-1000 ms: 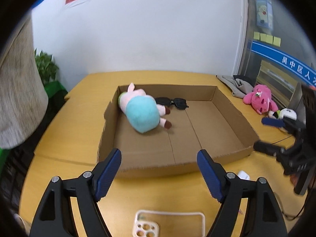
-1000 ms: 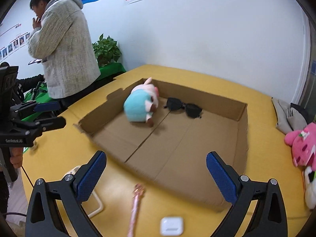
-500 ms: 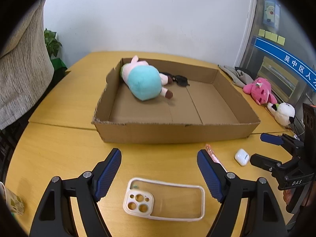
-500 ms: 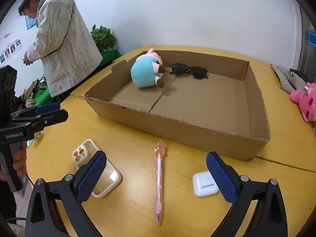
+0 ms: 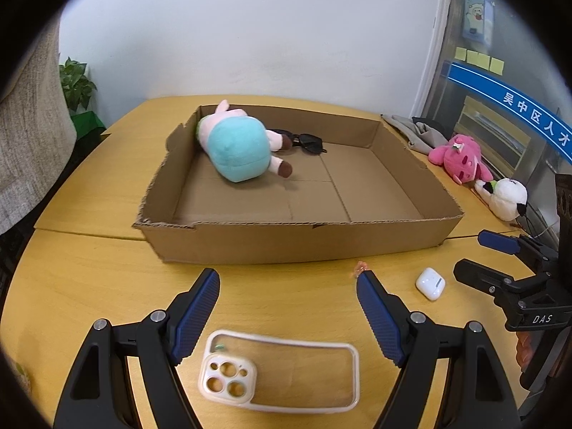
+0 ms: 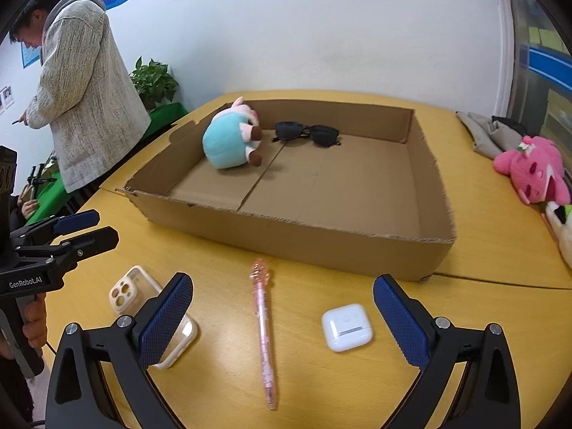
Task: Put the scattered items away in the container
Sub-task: 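Withdraw both grippers from the box toward the clear phone case, then close the left gripper on the phone case rim while the right gripper grips its other end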
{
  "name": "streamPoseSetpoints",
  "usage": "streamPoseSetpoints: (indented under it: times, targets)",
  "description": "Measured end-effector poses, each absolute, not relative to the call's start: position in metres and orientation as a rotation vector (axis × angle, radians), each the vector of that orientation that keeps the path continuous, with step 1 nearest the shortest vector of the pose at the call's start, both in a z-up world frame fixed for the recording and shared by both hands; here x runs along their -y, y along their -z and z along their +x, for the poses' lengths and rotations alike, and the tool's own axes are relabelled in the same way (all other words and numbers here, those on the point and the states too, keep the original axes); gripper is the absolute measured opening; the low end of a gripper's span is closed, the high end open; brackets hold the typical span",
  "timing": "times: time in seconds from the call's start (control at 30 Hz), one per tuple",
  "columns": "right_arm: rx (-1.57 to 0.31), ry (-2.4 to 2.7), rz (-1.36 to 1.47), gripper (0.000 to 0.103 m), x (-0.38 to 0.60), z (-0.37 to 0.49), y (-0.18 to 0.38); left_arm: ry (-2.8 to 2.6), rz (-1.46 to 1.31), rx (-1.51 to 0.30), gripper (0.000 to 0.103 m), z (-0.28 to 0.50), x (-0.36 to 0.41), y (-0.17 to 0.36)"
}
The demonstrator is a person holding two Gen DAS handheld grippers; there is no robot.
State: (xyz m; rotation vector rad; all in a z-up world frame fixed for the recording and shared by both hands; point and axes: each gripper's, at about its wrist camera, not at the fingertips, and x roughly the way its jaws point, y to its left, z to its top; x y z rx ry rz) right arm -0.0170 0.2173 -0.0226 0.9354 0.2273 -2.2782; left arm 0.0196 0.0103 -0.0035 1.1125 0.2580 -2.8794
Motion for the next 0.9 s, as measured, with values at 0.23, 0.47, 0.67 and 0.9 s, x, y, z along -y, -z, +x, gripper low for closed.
streamPoseSetpoints:
  times: [0.23, 0.47, 0.67, 0.9]
  targets:
    - [-0.246, 2.279, 0.939, 0.103, -0.217, -0.020, 0.024, 2.887, 1.149, -0.263, 0.079, 0.014, -0.015, 0.009]
    - [-0.226, 2.220, 0.982, 0.103, -0.212, -0.016, 0.034, 2.866, 1.201, -0.271, 0.079, 0.020, -0.009, 0.018]
    - [-0.216, 2.071, 1.060, 0.103, -0.188, 0.019, 0.068, 2.802, 1.313, -0.295, 0.079, 0.035, 0.011, 0.042]
    - [-0.268, 1.923, 1.155, 0.102, -0.142, 0.047, 0.111, 2.709, 1.468, -0.338, 0.076, 0.041, 0.030, 0.080]
